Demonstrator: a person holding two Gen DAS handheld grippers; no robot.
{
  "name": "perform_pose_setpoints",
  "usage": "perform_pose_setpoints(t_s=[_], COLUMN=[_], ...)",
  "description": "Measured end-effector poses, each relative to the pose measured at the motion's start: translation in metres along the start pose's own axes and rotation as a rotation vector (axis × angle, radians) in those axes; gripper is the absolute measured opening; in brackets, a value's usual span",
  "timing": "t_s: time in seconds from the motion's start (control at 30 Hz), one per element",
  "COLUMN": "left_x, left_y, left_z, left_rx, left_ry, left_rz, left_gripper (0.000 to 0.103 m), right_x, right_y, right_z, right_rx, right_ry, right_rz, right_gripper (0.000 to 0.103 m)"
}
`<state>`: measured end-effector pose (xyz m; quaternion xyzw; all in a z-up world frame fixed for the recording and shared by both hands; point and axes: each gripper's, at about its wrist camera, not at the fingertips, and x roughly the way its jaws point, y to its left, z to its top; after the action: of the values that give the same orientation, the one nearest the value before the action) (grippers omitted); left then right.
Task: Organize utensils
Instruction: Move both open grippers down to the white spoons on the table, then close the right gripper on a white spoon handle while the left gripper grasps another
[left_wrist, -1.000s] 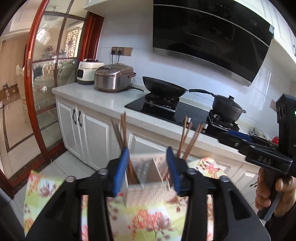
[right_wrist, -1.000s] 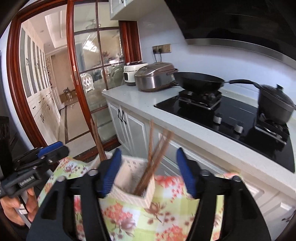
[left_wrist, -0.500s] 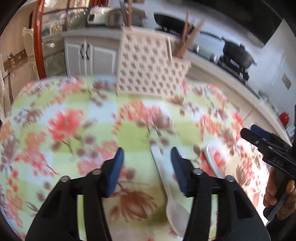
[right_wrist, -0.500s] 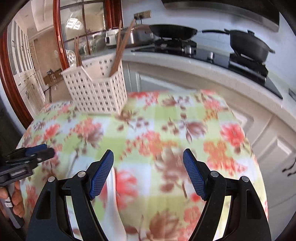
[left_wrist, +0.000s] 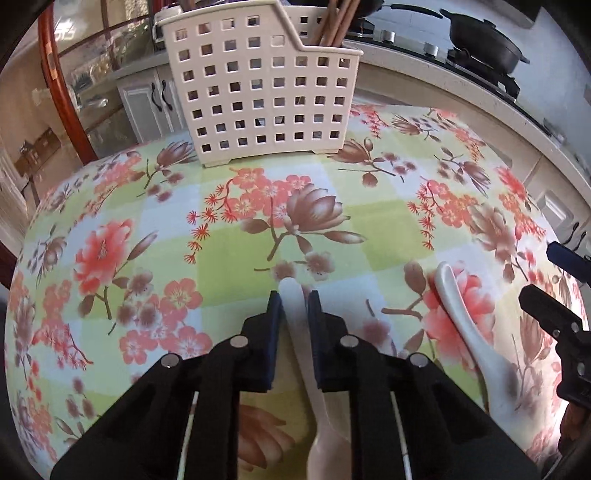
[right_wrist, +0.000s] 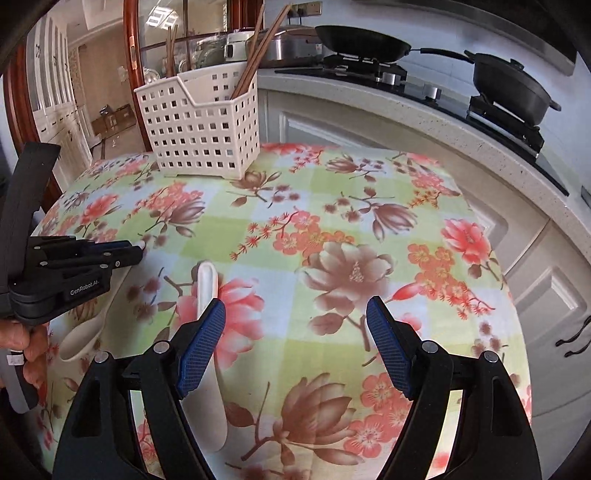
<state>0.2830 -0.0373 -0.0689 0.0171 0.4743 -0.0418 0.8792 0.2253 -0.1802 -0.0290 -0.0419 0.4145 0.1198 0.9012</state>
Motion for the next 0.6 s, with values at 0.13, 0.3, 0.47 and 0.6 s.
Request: perform_pose_setpoints(t_s=[0.13, 0.3, 0.47, 0.6], left_x=[-0.002, -0.005, -0.009, -0.01], left_y=[0.01, 0.037, 0.053, 0.055], left_z=[-0.002, -0.009, -0.015, -0.016], left_rx=[0.024, -0.001, -0.016, -0.014], left_ry=[0.009, 0.005, -0.011, -0.019], left_rz=[-0.01, -0.025, -0.042, -0.054], left_gripper=[0.013, 0.013, 0.013, 0.013], right_x=[0.008, 0.025, 0.042, 0.051], right_y=[0.014, 0.037, 0.046, 0.052], right_z=[0.001, 0.006, 0.015, 0.018], right_rx=[-0.003, -0.014, 0.014, 0.001], right_ry=[0.028, 0.069, 0.108, 0.126], right_rz=[0.04, 0.083, 0.098, 0.084], right_gripper=[0.074, 0.073, 0.058, 0.049])
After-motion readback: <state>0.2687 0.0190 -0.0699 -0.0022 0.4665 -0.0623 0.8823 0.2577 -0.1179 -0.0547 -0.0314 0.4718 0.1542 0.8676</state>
